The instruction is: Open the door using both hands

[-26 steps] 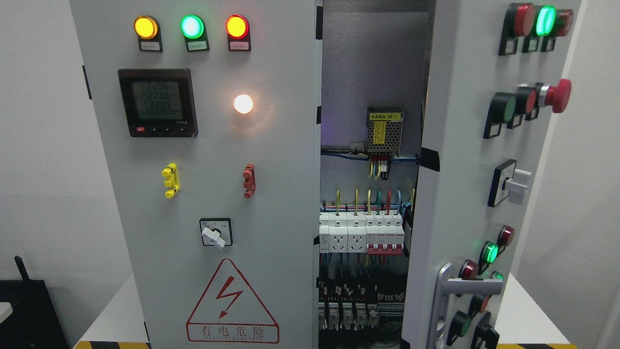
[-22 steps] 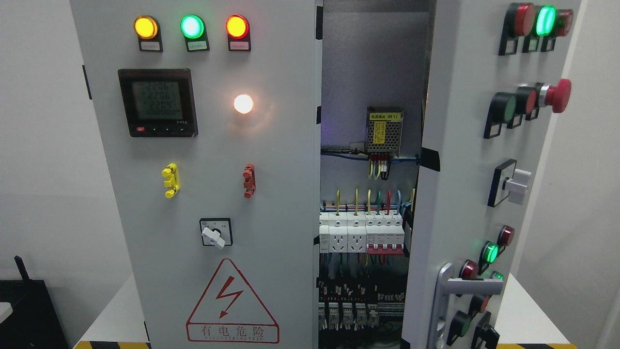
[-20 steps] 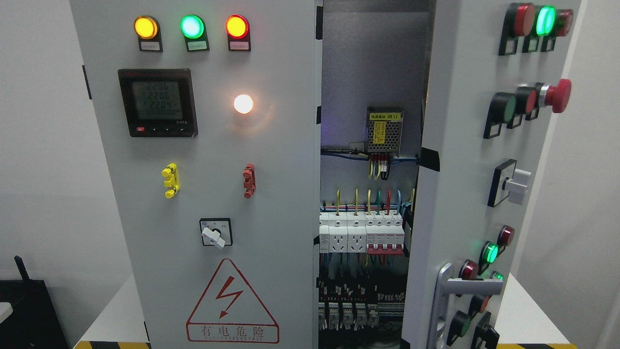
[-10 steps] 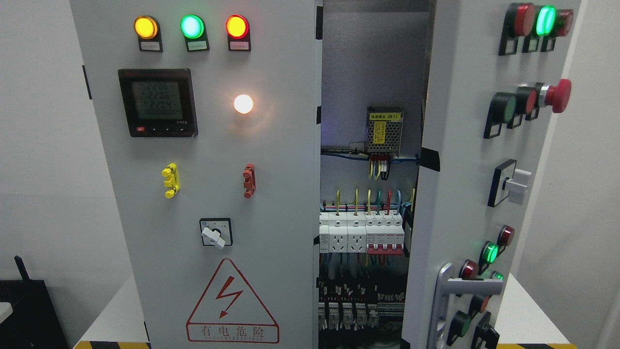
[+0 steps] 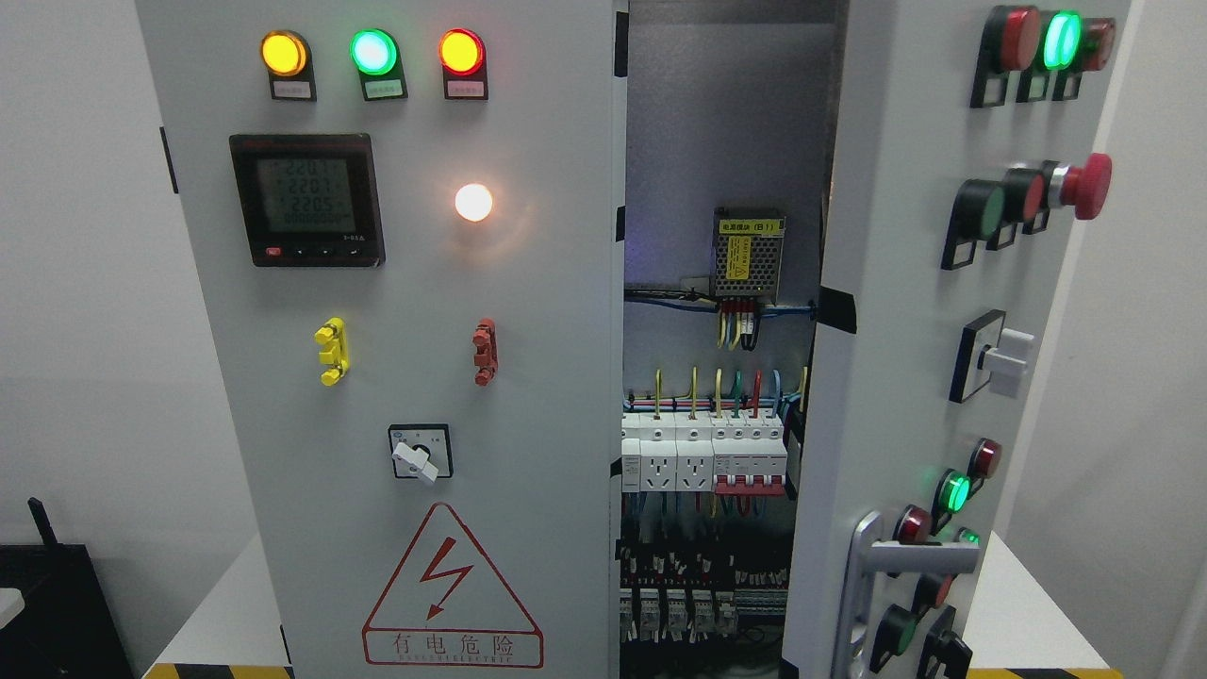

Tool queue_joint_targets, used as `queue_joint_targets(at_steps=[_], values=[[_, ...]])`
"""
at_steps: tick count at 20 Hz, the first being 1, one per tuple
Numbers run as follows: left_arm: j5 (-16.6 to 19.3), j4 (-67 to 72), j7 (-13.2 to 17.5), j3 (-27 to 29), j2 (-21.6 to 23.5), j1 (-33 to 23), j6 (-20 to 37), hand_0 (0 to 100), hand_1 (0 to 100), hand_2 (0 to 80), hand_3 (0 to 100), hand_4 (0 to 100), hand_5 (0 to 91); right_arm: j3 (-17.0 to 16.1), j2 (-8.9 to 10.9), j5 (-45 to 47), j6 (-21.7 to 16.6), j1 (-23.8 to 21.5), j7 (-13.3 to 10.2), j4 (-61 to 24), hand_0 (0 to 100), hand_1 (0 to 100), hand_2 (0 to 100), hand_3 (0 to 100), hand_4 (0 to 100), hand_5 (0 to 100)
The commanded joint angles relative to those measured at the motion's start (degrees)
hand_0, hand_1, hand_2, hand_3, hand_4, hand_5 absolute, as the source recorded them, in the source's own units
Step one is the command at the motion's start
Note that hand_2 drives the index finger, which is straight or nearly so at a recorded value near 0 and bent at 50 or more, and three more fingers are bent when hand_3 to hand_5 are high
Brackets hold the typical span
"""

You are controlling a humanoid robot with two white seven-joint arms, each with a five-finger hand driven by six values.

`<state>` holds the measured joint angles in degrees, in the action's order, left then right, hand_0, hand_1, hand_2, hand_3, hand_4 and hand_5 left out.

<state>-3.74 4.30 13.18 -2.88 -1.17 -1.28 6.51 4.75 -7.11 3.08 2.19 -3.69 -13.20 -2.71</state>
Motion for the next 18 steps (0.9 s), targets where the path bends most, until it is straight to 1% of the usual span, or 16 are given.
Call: queue_joint_targets(at_steps=[1, 2, 4, 6, 7, 9, 12, 15, 16, 17, 18], values=[[-1.5, -35.6, 0.9, 0.8, 6.9, -10.5, -0.6, 12, 39, 0.0, 0, 0, 0.0, 0.0, -0.01, 0.0, 0.0, 0.0, 0.0, 0.0, 12, 39, 0, 0, 0, 0], [-3.4, -45.2, 0.9, 2.2, 9.1, -14.7, -0.3, 12, 39, 0.0, 0, 0, 0.0, 0.0, -0.01, 0.0, 0.0, 0.0, 0.0, 0.0, 12, 39, 0, 0, 0, 0], [-8.7, -59.9, 1.0, 5.1, 12.0, -20.6, 0.0, 12, 39, 0.0, 0, 0, 0.0, 0.0, -0.01, 0.0, 0.0, 0.0, 0.0, 0.0, 12, 39, 0, 0, 0, 0], [-15.9, -70.3, 2.0, 5.5, 17.1, -23.9, 1.9, 12, 39, 0.0, 0, 0, 0.0, 0.0, -0.01, 0.0, 0.0, 0.0, 0.0, 0.0, 12, 39, 0, 0, 0, 0], [-20.7, -73.8, 2.7, 5.9, 20.3, -24.6, 3.8, 12, 39, 0.0, 0, 0, 0.0, 0.0, -0.01, 0.0, 0.0, 0.0, 0.0, 0.0, 12, 39, 0, 0, 0, 0], [-31.8, -78.0, 3.8, 7.1, 27.2, -25.1, 9.5, 12, 39, 0.0, 0, 0, 0.0, 0.0, -0.01, 0.0, 0.0, 0.0, 0.0, 0.0, 12, 39, 0, 0, 0, 0], [-47.6, -80.9, 5.3, 7.1, 40.6, -26.1, 17.4, 12, 39, 0.0, 0, 0, 0.0, 0.0, -0.01, 0.0, 0.0, 0.0, 0.0, 0.0, 12, 39, 0, 0, 0, 0], [-64.8, -85.1, 7.6, 7.7, 54.3, -31.0, 22.2, 12, 39, 0.0, 0, 0, 0.0, 0.0, -0.01, 0.0, 0.0, 0.0, 0.0, 0.0, 12, 39, 0, 0, 0, 0], [-69.6, -86.6, 8.6, 8.9, 58.0, -33.1, 23.5, 12, 39, 0.0, 0, 0, 0.0, 0.0, -0.01, 0.0, 0.0, 0.0, 0.0, 0.0, 12, 39, 0, 0, 0, 0], [-73.3, -87.7, 9.7, 11.4, 61.1, -35.6, 24.2, 12, 39, 0.0, 0, 0, 0.0, 0.0, -0.01, 0.0, 0.0, 0.0, 0.0, 0.0, 12, 39, 0, 0, 0, 0], [-76.0, -88.8, 11.2, 14.4, 63.5, -37.9, 24.2, 12, 39, 0.0, 0, 0, 0.0, 0.0, -0.01, 0.0, 0.0, 0.0, 0.0, 0.0, 12, 39, 0, 0, 0, 0]])
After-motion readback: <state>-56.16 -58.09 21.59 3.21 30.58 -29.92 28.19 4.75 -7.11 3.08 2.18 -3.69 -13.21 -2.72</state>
